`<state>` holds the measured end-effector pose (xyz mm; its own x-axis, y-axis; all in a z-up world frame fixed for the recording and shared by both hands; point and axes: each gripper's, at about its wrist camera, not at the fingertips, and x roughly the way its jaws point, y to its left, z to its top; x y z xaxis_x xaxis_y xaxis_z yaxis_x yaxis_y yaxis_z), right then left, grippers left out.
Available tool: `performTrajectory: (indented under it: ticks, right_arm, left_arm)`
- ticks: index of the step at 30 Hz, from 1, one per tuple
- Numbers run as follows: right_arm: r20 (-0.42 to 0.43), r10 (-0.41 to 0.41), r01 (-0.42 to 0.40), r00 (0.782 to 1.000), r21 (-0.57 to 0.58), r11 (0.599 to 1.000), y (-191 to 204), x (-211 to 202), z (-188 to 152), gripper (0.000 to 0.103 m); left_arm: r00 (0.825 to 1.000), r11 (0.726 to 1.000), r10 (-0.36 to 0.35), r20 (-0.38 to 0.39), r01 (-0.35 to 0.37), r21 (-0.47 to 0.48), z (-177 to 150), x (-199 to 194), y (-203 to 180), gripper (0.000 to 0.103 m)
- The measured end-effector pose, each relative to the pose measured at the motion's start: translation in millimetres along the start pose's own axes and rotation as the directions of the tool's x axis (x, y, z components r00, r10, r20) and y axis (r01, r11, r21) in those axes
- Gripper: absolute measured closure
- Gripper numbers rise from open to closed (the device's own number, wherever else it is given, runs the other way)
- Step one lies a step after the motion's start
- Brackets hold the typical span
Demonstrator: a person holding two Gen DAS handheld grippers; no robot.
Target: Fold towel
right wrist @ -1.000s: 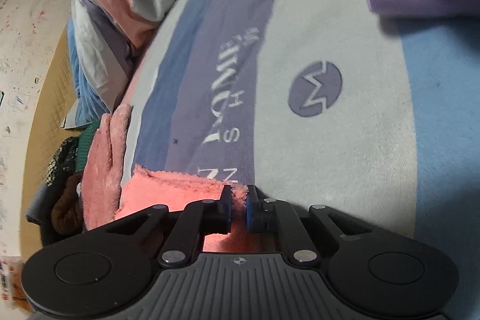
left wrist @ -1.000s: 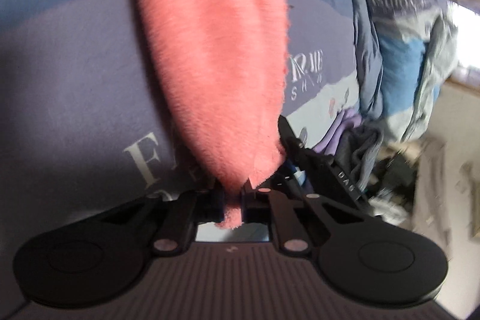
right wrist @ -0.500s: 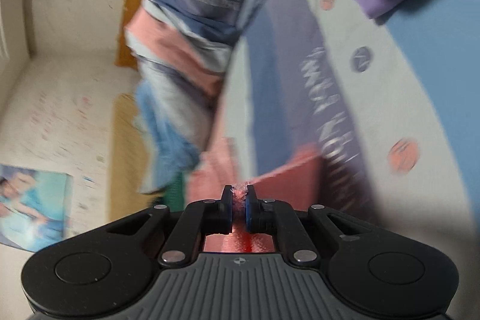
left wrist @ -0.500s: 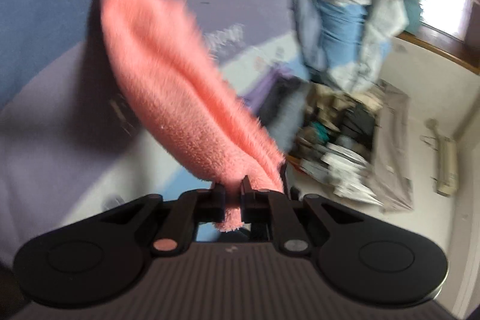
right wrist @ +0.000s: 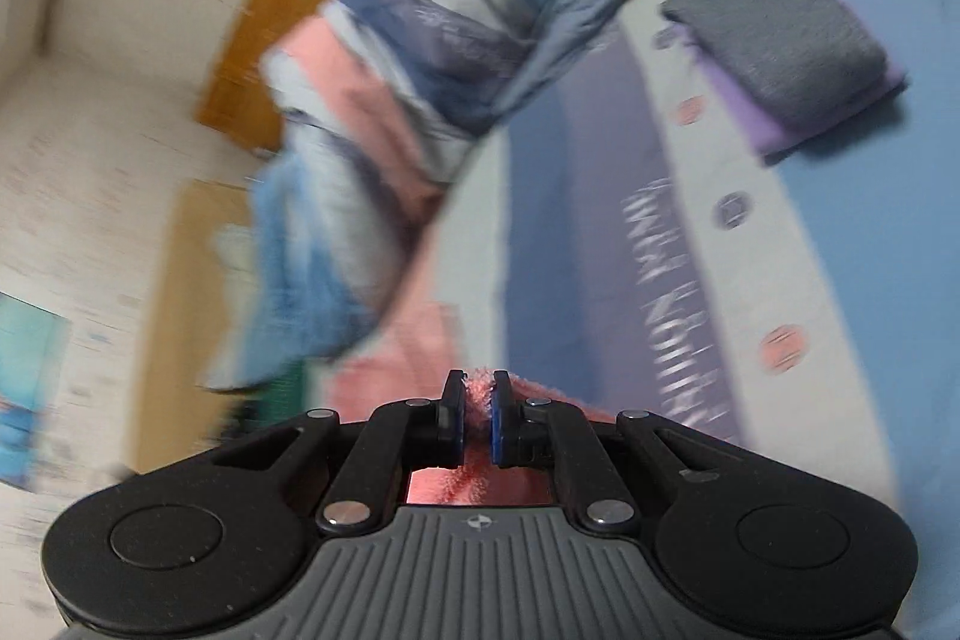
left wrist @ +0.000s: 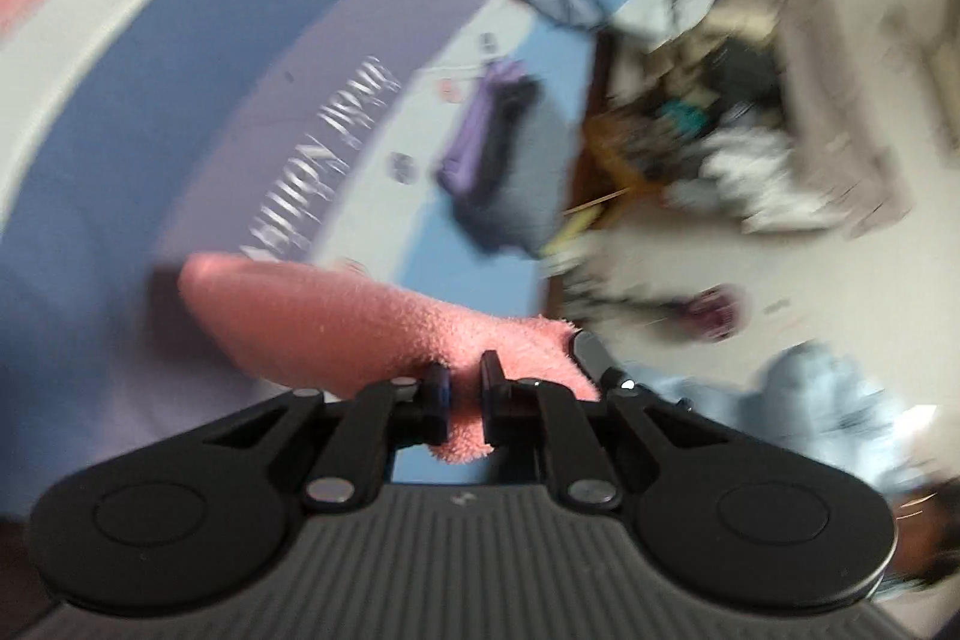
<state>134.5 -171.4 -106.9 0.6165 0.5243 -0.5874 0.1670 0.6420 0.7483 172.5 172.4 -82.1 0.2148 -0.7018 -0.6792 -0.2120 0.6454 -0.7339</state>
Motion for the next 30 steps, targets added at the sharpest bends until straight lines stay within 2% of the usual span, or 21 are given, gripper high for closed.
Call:
performTrajectory:
  ticks: [3,5,7,8,10,12,15,18,21,22,23,26,28,30]
  right_arm:
    - [0.038,-0.076,0.078,0.996,-0.064,0.995,9.9,18.9,9.3,0.095]
    - [0.125,-0.056,0.07,0.991,-0.114,0.991,27.2,5.0,16.3,0.095]
    - [0.2,-0.035,0.068,0.979,-0.158,0.985,41.8,-8.0,21.8,0.095]
    - [0.21,-0.036,0.072,0.977,-0.164,0.984,42.1,-10.9,20.8,0.095]
    - [0.19,-0.078,0.109,0.979,-0.157,0.982,30.2,-2.6,11.1,0.095]
    - [0.135,-0.152,0.171,0.979,-0.136,0.976,5.7,17.5,-6.1,0.095]
    - [0.032,-0.25,0.251,0.968,-0.051,0.967,-52.9,59.2,-40.9,0.095]
    - [-0.067,-0.32,0.322,0.945,0.016,0.947,-118.4,109.4,-84.1,0.095]
    - [-0.122,-0.41,0.418,0.904,0.051,0.907,-163.8,128.1,-126.5,0.095]
    - [-0.12,-0.419,0.429,0.9,0.073,0.901,-174.0,126.2,-137.0,0.095]
    - [-0.105,-0.408,0.418,0.907,0.098,0.903,-179.8,119.9,-144.3,0.095]
    - [-0.081,-0.391,0.398,0.917,0.103,0.911,-183.4,102.4,-156.0,0.095]
    - [-0.067,-0.396,0.401,0.916,0.072,0.913,-179.0,95.9,-156.6,0.095]
    - [-0.051,-0.407,0.409,0.912,0.031,0.912,-172.7,91.7,-154.8,0.093]
  left_arm:
    - [0.993,0.983,0.092,0.077,-0.103,0.154,26.3,-3.1,-38.4,0.093]
    - [0.987,0.968,0.071,0.145,-0.103,0.228,35.7,-19.8,-66.5,0.093]
    - [0.987,0.963,0.113,0.116,-0.137,0.233,28.5,-4.9,-50.1,0.093]
    - [0.986,0.96,0.141,0.093,-0.16,0.231,23.7,5.6,-38.0,0.093]
    - [0.979,0.952,0.198,0.048,-0.204,0.228,14.2,26.8,-13.9,0.091]
    - [0.967,0.942,0.254,0.001,-0.248,0.227,4.6,48.0,10.3,0.091]
    - [0.94,0.922,0.335,-0.068,-0.313,0.229,-9.7,79.8,46.5,0.091]
    - [0.901,0.897,0.413,-0.136,-0.375,0.236,-24.0,111.5,82.7,0.091]
    - [0.851,0.866,0.485,-0.203,-0.434,0.247,-38.3,143.3,119.0,0.092]
    - [0.832,0.855,0.507,-0.224,-0.453,0.252,-43.1,153.9,131.1,0.092]
    - [0.824,0.849,0.517,-0.231,-0.459,0.261,-47.9,155.4,135.7,0.092]
    - [0.817,0.839,0.528,-0.23,-0.46,0.291,-62.3,148.5,140.0,0.092]
    - [0.813,0.831,0.536,-0.229,-0.461,0.311,-71.9,143.9,142.9,0.092]
    - [0.823,0.831,0.528,-0.209,-0.451,0.325,-76.4,134.8,137.0,0.09]
